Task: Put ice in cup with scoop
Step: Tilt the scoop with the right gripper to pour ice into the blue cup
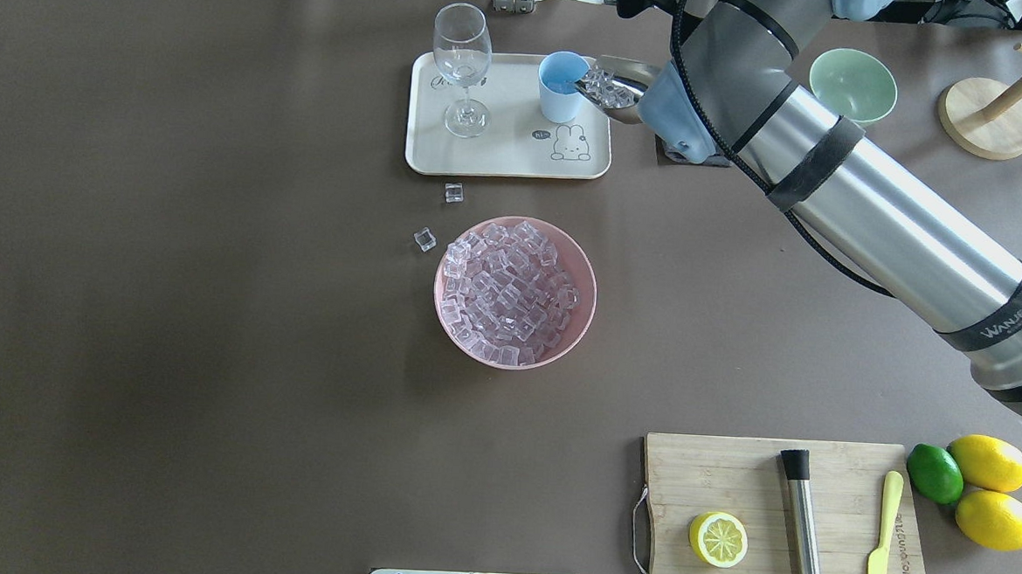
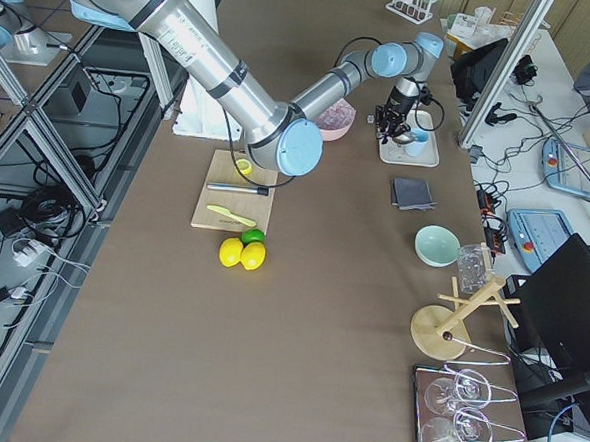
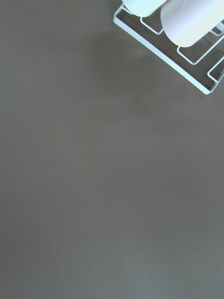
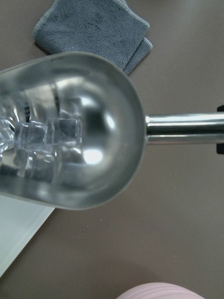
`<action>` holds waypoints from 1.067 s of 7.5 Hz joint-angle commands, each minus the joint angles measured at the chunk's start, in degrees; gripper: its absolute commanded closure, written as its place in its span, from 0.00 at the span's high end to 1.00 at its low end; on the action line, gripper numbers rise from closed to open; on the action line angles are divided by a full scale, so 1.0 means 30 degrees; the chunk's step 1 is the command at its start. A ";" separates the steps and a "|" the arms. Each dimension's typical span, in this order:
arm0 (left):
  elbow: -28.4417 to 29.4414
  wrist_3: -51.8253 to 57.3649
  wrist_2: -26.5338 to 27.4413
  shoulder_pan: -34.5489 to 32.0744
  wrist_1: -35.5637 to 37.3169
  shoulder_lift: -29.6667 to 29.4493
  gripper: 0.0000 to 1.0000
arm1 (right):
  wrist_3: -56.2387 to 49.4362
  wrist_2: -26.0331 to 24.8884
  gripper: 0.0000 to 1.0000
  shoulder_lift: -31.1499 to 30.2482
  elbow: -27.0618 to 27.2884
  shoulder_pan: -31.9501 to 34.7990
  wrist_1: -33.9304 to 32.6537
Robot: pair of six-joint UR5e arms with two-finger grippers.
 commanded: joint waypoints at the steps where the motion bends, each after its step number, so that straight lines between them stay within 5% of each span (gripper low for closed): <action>1: 0.0371 0.0005 -0.0014 -0.0506 0.0052 0.0120 0.99 | -0.1384 -0.0945 0.00 0.1194 -0.0610 -0.0028 -0.2085; 8: 0.1076 0.0034 0.0133 -0.1239 -0.1001 0.0970 0.99 | -0.2618 -0.2091 0.00 0.2811 -0.2459 -0.0028 -0.2942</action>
